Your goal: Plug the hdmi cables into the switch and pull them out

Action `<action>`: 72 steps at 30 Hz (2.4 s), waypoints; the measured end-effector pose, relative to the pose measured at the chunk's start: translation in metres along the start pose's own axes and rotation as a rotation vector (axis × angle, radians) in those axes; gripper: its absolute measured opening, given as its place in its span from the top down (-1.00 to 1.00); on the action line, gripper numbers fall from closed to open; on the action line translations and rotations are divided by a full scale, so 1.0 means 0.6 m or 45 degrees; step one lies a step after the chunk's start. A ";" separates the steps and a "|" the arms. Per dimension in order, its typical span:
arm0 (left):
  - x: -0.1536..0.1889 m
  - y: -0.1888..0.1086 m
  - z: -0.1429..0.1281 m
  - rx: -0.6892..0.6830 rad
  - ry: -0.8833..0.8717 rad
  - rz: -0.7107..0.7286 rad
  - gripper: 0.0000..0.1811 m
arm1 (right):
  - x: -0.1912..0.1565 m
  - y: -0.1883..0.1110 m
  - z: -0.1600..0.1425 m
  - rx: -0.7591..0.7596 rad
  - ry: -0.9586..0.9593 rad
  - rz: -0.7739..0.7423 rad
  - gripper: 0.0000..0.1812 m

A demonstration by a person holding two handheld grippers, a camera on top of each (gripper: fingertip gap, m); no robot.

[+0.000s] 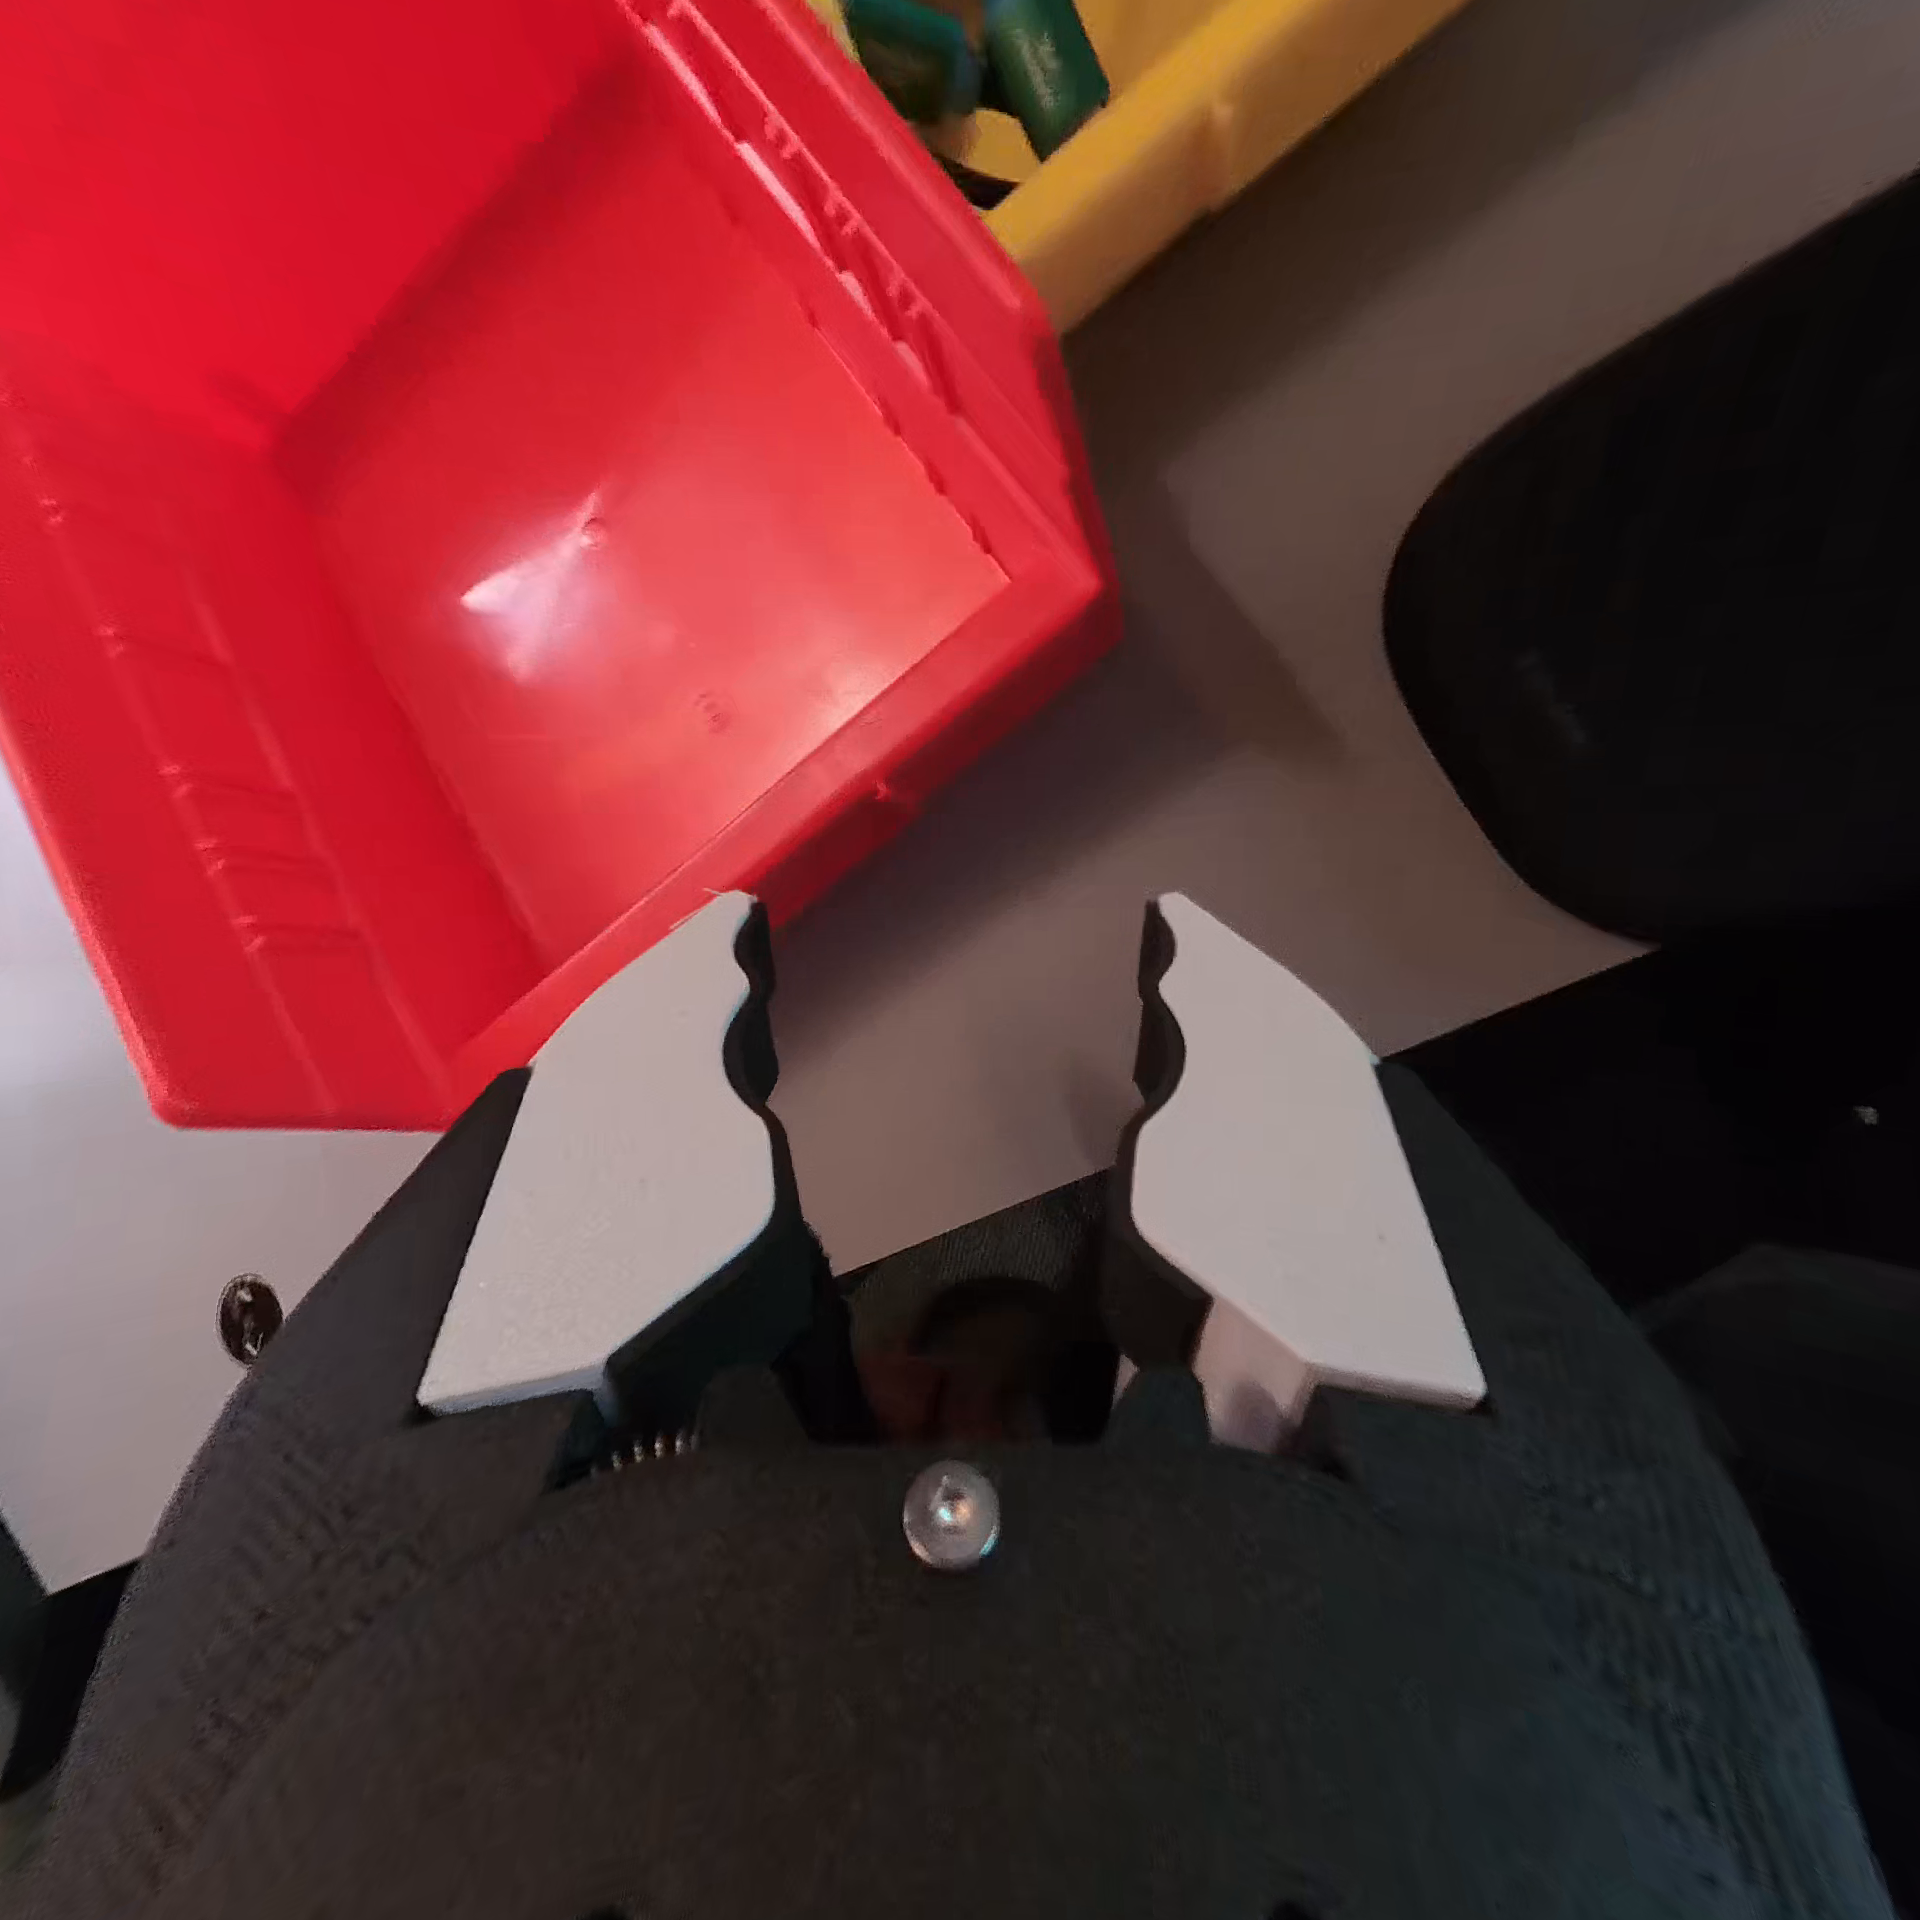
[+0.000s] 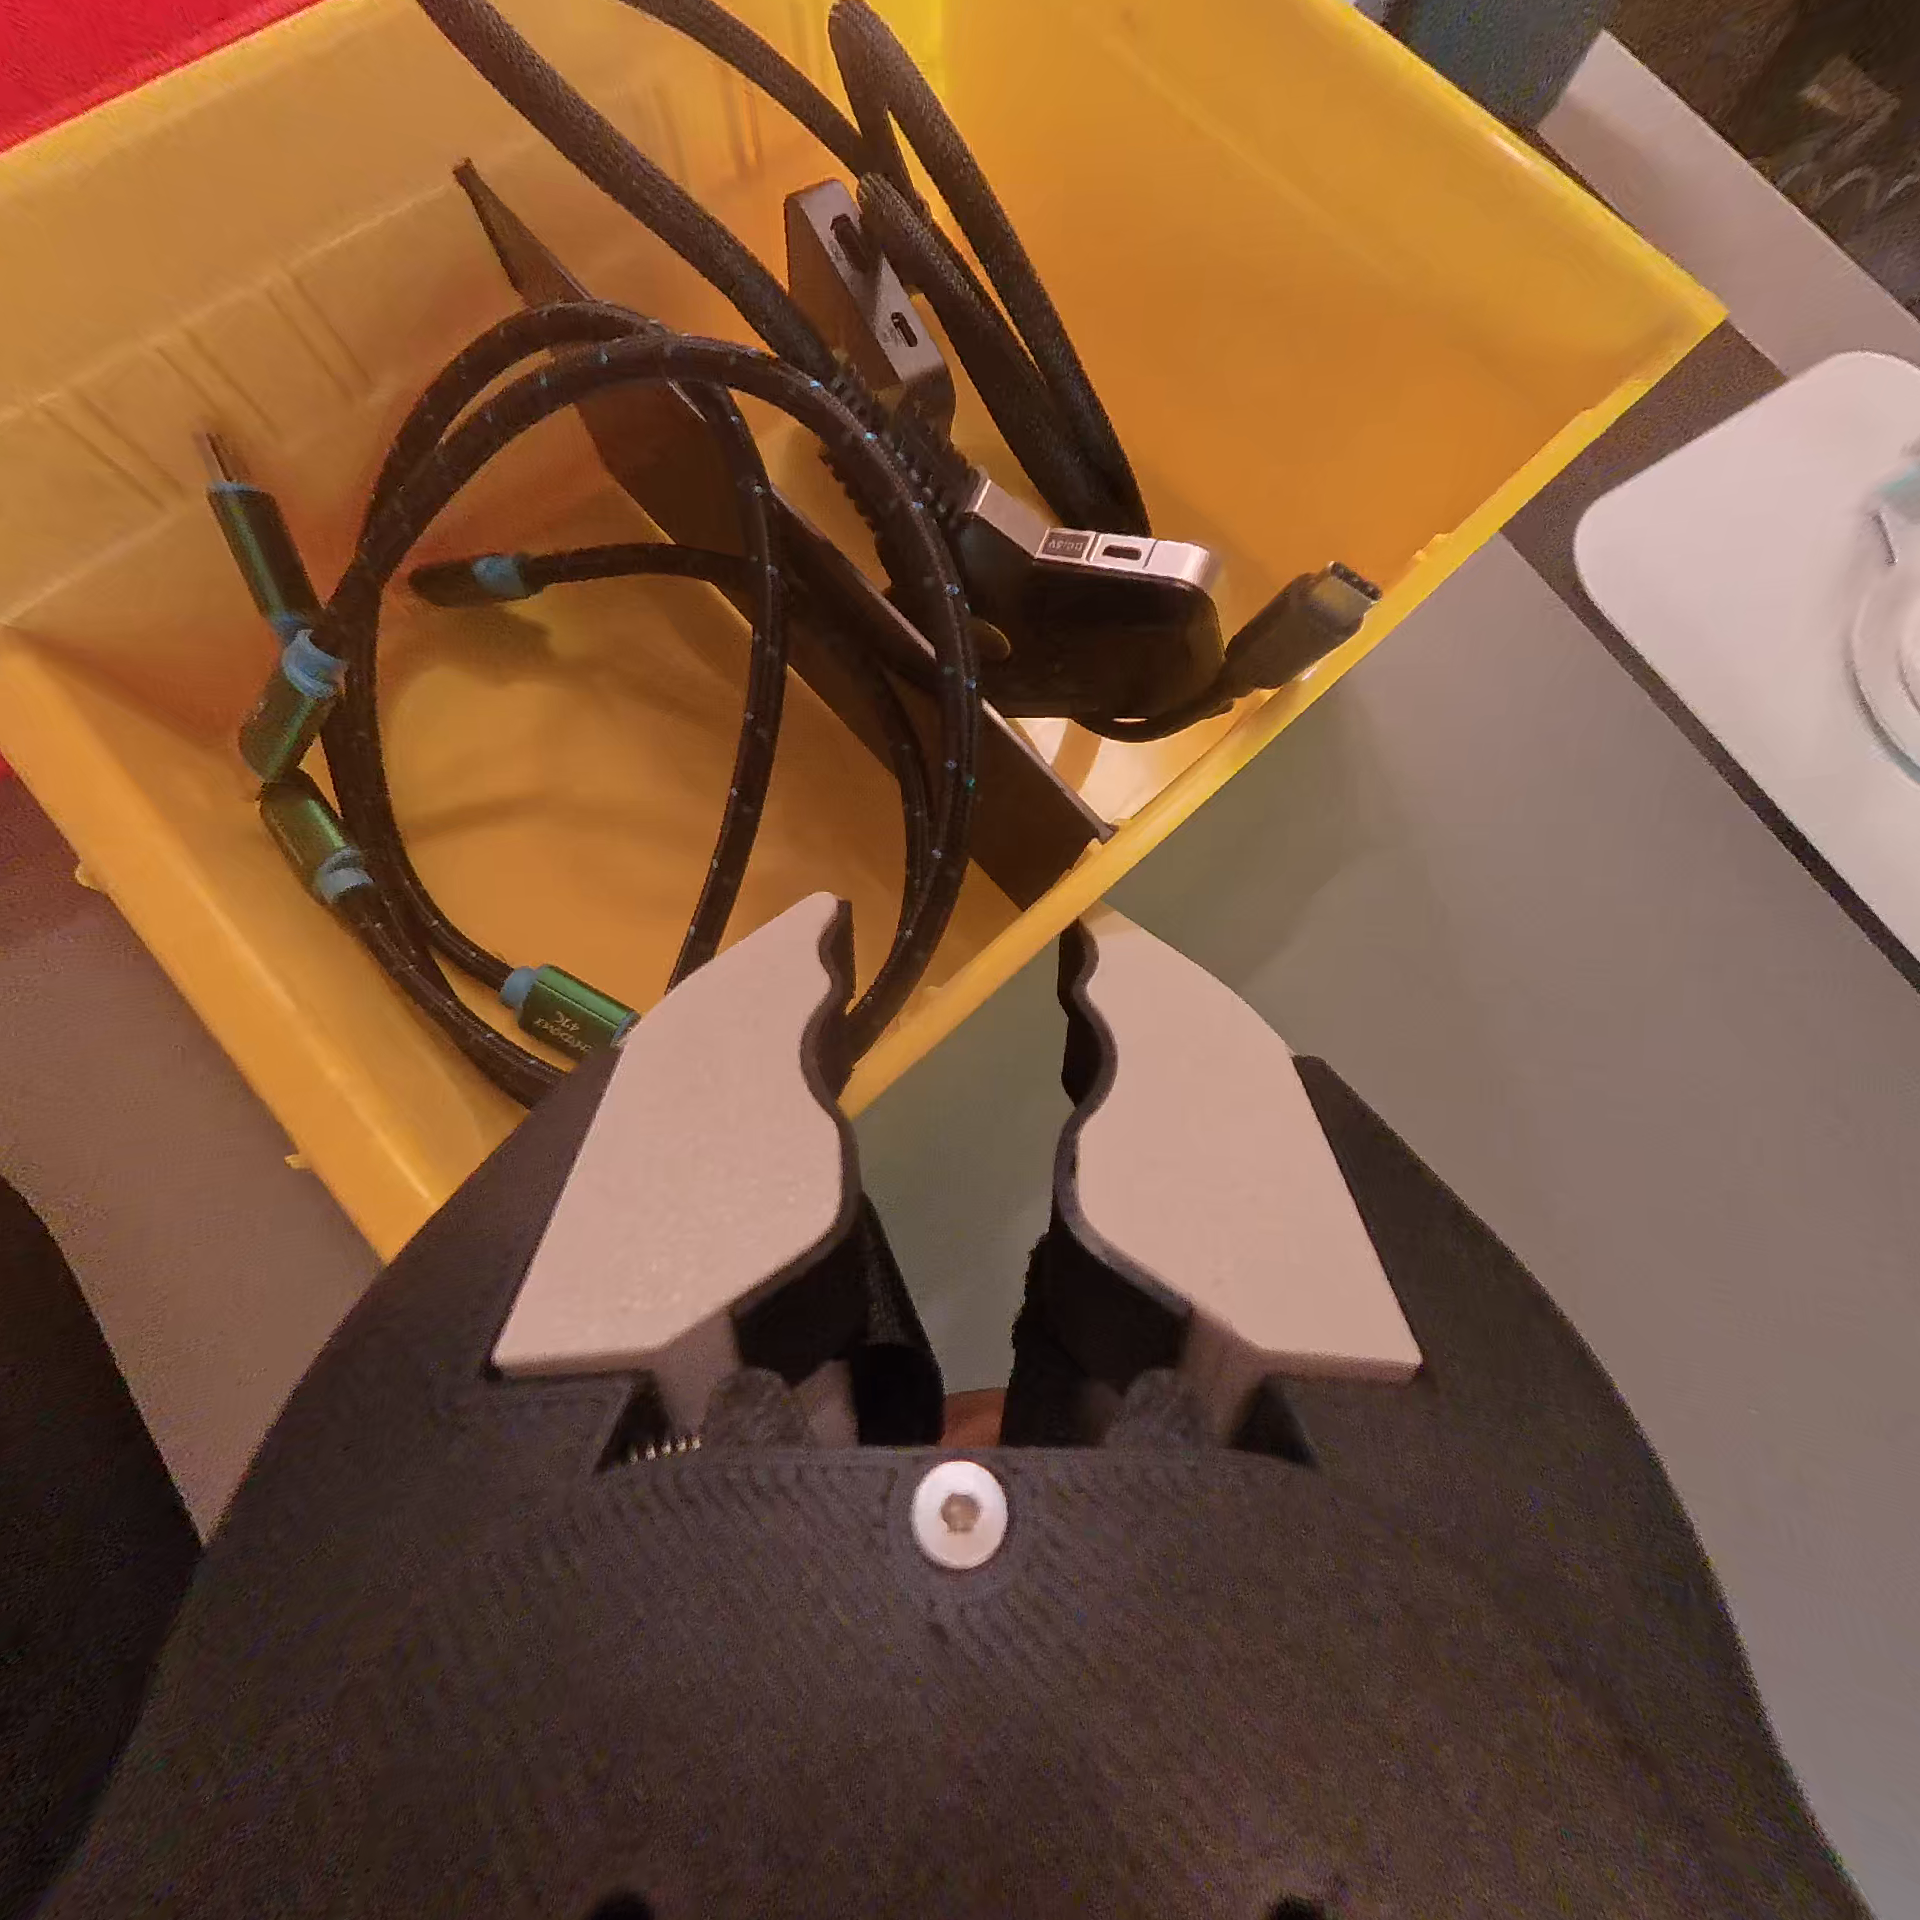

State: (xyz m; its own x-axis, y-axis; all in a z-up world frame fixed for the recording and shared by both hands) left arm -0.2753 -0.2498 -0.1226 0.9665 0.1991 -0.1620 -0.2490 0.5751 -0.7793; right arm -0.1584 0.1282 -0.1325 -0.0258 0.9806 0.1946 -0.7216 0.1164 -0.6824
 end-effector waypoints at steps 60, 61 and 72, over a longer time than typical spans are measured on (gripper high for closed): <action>0.008 0.031 0.006 0.252 0.827 1.280 0.65 | -0.096 -0.631 -0.304 1.668 -0.029 -0.306 0.47; 0.017 0.024 0.013 0.270 0.851 1.287 0.65 | -0.095 -0.629 -0.303 1.667 -0.037 -0.301 0.47; 0.190 -0.011 0.131 0.694 1.137 1.063 0.65 | -0.113 -0.631 -0.299 1.370 -0.156 -0.267 0.57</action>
State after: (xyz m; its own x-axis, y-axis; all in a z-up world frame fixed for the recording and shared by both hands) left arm -0.1680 -0.1684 -0.0881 0.1705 0.1807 -0.9686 -0.5718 0.8187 0.0520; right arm 0.2408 0.0460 -0.0138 0.1424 0.9281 0.3441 -0.9435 0.0222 0.3306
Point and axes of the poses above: each gripper's, where its closed fingertips meet, y out along the fingers, z out of its top, x = y × z across the jaws, the point moved 10 cm from there along -y, back along the fingers, and after that the axes turned 12 degrees about -y, right-handed, at the moved point
